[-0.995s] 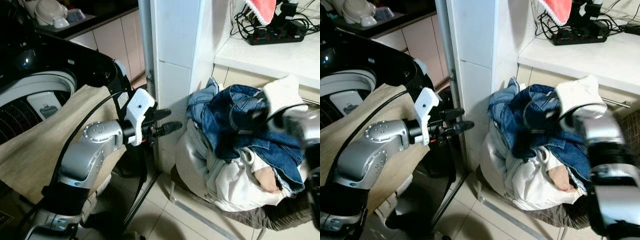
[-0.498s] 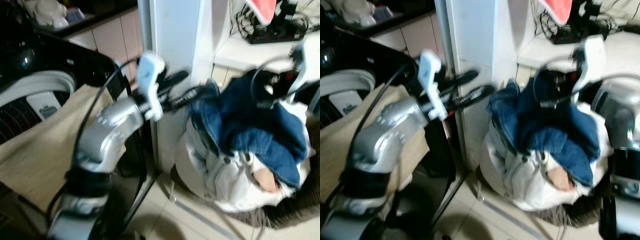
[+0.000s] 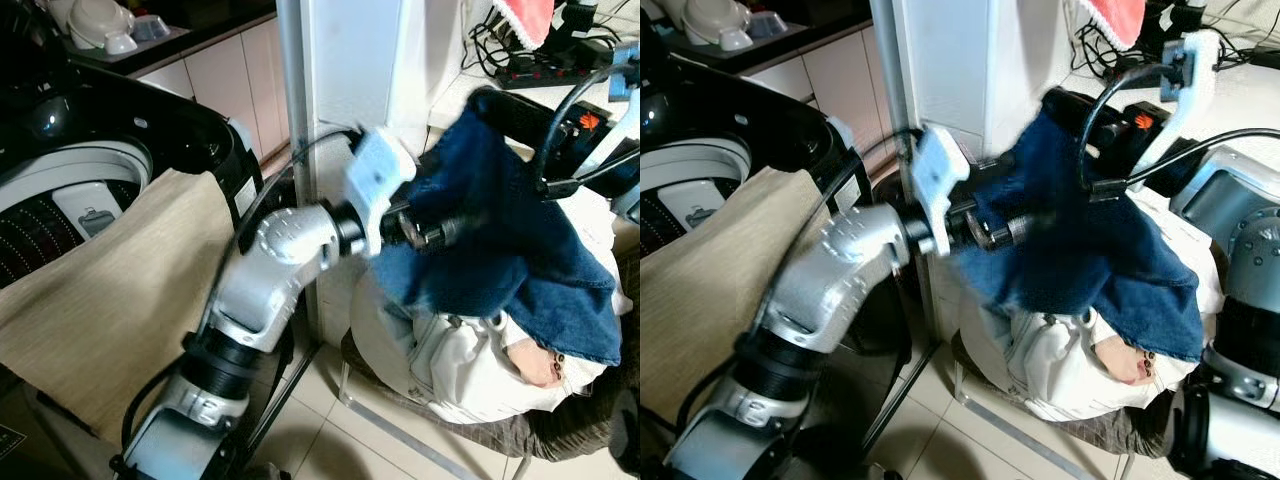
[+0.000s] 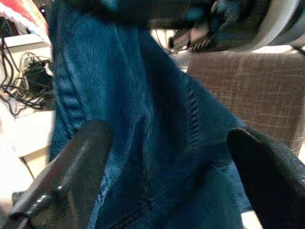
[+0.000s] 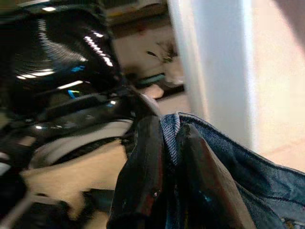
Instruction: Clothes washing
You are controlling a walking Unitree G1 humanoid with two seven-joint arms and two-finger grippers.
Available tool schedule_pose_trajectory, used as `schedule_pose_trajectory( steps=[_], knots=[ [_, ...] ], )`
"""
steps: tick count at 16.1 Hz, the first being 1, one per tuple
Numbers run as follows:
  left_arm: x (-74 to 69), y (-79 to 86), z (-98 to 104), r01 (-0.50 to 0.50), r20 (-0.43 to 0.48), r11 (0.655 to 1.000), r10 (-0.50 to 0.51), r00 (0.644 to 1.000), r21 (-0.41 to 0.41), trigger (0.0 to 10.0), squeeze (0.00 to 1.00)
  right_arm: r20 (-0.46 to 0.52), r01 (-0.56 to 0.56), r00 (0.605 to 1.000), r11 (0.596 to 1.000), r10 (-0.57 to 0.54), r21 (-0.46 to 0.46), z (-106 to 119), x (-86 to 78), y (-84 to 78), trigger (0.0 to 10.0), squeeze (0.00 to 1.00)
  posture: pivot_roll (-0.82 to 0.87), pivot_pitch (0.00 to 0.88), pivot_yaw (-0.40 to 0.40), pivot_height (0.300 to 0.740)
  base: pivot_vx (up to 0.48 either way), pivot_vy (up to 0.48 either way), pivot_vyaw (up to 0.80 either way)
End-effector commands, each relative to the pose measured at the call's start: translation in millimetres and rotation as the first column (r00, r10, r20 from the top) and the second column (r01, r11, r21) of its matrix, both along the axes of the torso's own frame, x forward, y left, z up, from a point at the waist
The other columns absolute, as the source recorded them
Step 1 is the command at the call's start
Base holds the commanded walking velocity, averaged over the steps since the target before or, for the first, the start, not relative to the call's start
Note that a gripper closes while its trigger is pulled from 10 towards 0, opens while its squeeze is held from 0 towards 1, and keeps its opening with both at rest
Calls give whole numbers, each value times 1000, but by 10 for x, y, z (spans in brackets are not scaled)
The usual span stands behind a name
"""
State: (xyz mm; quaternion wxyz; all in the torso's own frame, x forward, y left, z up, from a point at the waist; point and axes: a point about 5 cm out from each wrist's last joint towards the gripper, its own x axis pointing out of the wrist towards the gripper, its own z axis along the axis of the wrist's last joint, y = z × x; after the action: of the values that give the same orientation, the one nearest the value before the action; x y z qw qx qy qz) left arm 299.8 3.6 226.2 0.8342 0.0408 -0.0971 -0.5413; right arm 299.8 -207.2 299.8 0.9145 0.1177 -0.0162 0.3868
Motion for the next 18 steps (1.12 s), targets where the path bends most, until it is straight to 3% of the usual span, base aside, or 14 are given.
schedule_pose_trajectory(
  steps=[1, 5, 6, 7, 10, 11, 12, 13, 15, 16, 18],
  knots=[
    [21, -2, -9, -27, 22, 1000, 27, 999, 2, 10000, 0, 42, -30, 999, 999, 29, 17, 105, -66, 29, 0, 0, -131, 0, 55, 740, 0, 0, 0],
    [100, -23, -57, -120, 39, 993, 120, 992, 10, 10000, 0, 38, -69, 997, 997, 68, 25, 100, -124, 116, 0, 0, -133, 0, 55, 740, 0, 0, 0],
    [128, -7, -56, -150, 28, 989, 150, 988, -2, 196, 0, 35, -68, 997, 997, 67, 22, 97, -129, 122, 0, 0, -134, 0, 56, 740, 0, 0, 0],
    [157, 17, -48, -177, 24, 984, 177, 984, -13, 0, 0, 32, -67, 997, 997, 66, 22, 98, -133, 125, 0, 0, -135, 0, 57, 740, 0, 0, 0],
    [207, 82, -34, -226, 39, 974, 227, 973, -21, 0, 0, 31, -62, 998, 998, 62, 26, 100, -139, 123, 0, 0, -136, 0, 59, 740, 0, 0, 0],
    [170, 145, 25, -191, 36, 979, 193, 981, -66, 0, 0, 27, -54, 998, 998, 54, 23, 90, -141, 109, 0, 0, -137, 0, 62, 740, 0, 0, 0],
    [128, 182, 46, -142, 17, 985, 144, 989, -97, 10000, 0, 25, -52, 998, 998, 51, 22, 87, -142, 103, 0, 0, -137, 0, 62, 740, 0, 0, 0],
    [79, 272, 59, -89, 2, 987, 90, 996, -131, 10000, 0, 23, -48, 999, 999, 48, 19, 84, -144, 96, 0, 0, -137, 0, 62, 740, 0, 0, 0],
    [69, 445, 50, -76, -7, 985, 76, 997, -155, 10000, 0, 18, -45, 999, 999, 45, 14, 71, -147, 93, 0, 0, -135, 0, 58, 740, 0, 0, 0],
    [71, 521, 81, -73, 0, 981, 74, 997, -182, 10000, 1000, 16, -46, 999, 999, 46, 12, 66, -147, 97, 0, 0, -132, 0, 53, 740, 0, 0, 0],
    [98, 615, 134, -76, 3, 977, 78, 997, -201, 10000, 1000, 20, -46, 999, 999, 46, 8, 72, -137, 117, 0, 0, -130, 0, 53, 740, 0, 0, 0]
  ],
)
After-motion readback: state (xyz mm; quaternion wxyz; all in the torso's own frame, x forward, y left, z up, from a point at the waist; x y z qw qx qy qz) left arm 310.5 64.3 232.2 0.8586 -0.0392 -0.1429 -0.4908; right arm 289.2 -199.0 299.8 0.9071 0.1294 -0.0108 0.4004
